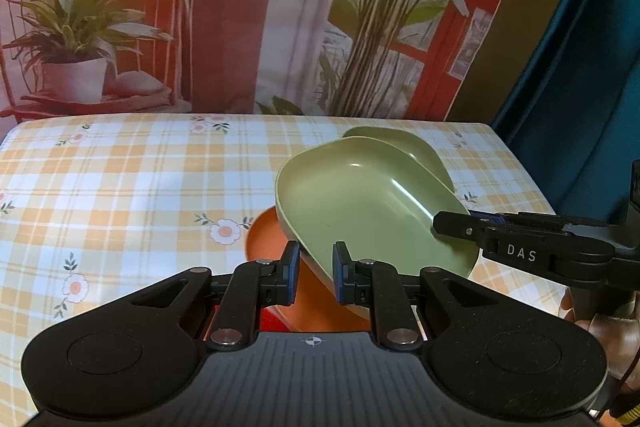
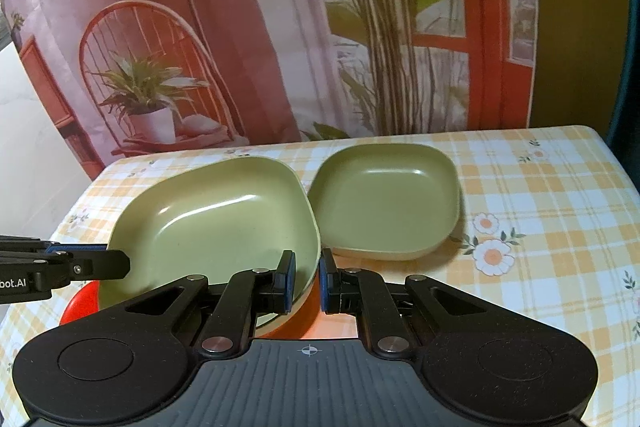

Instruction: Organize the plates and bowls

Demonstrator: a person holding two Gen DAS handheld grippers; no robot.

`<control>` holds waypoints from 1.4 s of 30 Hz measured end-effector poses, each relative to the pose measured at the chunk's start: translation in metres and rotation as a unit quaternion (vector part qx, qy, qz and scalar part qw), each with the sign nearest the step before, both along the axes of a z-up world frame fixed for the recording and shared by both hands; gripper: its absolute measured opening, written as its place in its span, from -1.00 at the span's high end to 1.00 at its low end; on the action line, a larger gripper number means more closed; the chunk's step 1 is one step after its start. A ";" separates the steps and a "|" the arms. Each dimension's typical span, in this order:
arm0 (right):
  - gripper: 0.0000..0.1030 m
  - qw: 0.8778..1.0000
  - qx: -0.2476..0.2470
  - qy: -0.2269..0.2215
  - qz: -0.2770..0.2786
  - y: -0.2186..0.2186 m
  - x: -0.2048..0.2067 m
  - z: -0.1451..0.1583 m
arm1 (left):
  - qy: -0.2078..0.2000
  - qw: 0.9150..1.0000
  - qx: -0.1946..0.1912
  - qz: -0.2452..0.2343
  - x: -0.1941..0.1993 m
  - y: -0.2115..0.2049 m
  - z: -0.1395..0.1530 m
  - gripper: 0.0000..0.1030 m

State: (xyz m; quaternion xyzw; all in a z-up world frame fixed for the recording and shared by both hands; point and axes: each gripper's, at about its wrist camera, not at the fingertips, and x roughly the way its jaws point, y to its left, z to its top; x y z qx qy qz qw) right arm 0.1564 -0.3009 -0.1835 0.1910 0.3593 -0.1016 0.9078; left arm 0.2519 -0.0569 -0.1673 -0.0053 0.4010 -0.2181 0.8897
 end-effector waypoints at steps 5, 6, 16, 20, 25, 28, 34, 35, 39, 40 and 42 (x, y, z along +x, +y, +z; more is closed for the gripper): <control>0.78 1.000 0.001 0.000 -0.006 -0.003 -0.001 -0.003 | 0.003 1.000 -0.005 -0.003 0.004 -0.004 0.000 0.64; 0.78 1.000 0.001 0.002 -0.006 -0.004 0.000 -0.004 | 0.003 1.000 -0.004 -0.004 0.005 -0.005 0.000 0.64; 0.77 1.000 0.006 0.018 -0.006 0.000 0.008 -0.021 | 0.011 1.000 0.020 -0.011 0.014 -0.007 -0.010 0.64; 0.77 1.000 0.006 0.025 -0.005 0.005 0.012 -0.028 | 0.017 0.999 0.041 -0.009 0.017 -0.008 -0.017 0.64; 0.77 0.999 0.000 0.035 0.002 0.012 0.017 -0.036 | 0.023 0.999 0.046 -0.004 0.021 -0.002 -0.025 0.64; 0.77 0.999 -0.003 0.036 0.001 0.013 0.019 -0.037 | 0.024 0.998 0.051 -0.004 0.022 -0.003 -0.027 0.64; 0.77 0.999 -0.003 0.038 0.002 0.012 0.020 -0.039 | 0.025 0.998 0.053 -0.003 0.024 -0.005 -0.029 0.64; 0.77 0.999 -0.002 0.038 0.002 0.012 0.020 -0.039 | 0.026 0.998 0.053 -0.003 0.024 -0.004 -0.029 0.64; 0.76 0.999 -0.003 0.038 0.002 0.012 0.020 -0.039 | 0.027 0.998 0.053 -0.003 0.025 -0.004 -0.031 0.64; 0.76 0.999 -0.002 0.038 0.002 0.012 0.020 -0.040 | 0.027 0.998 0.053 -0.003 0.025 -0.004 -0.031 0.64; 0.76 0.999 -0.001 0.038 0.002 0.012 0.020 -0.040 | 0.028 0.998 0.052 -0.003 0.025 -0.004 -0.031 0.64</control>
